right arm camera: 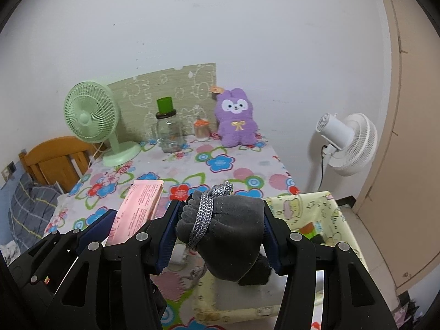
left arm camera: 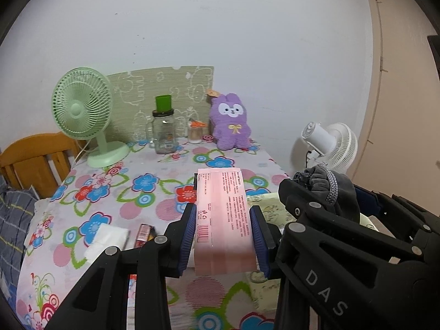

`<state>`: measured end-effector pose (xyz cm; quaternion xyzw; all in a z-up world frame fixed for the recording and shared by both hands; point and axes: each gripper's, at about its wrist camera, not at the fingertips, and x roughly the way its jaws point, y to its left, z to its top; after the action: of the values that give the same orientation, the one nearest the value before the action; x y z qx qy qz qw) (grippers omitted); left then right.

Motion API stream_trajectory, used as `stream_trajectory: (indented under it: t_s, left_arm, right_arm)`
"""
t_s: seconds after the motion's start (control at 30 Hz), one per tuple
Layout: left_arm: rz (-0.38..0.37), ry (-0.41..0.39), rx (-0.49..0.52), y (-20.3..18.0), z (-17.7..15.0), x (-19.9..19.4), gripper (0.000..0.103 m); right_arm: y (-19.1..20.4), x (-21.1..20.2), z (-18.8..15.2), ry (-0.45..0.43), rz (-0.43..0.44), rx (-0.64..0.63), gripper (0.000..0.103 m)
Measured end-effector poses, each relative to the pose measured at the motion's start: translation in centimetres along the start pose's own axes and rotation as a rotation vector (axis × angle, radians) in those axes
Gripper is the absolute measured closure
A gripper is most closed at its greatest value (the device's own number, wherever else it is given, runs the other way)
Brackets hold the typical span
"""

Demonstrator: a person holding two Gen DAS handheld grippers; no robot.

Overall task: Organize soft objects
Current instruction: 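Carry the grey glove with the right tool while the left tool carries the pink packet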

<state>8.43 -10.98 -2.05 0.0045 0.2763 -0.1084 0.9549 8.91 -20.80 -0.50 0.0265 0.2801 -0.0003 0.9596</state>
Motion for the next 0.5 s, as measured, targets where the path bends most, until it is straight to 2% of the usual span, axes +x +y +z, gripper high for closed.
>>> stream_trajectory:
  t_s: [0.5]
  left_arm:
    - [-0.069, 0.015, 0.049, -4.2, -0.1, 1.8, 0.063]
  right_arm:
    - [-4.7, 0.3, -0.4, 0.005, -0.065, 0.038, 0.045]
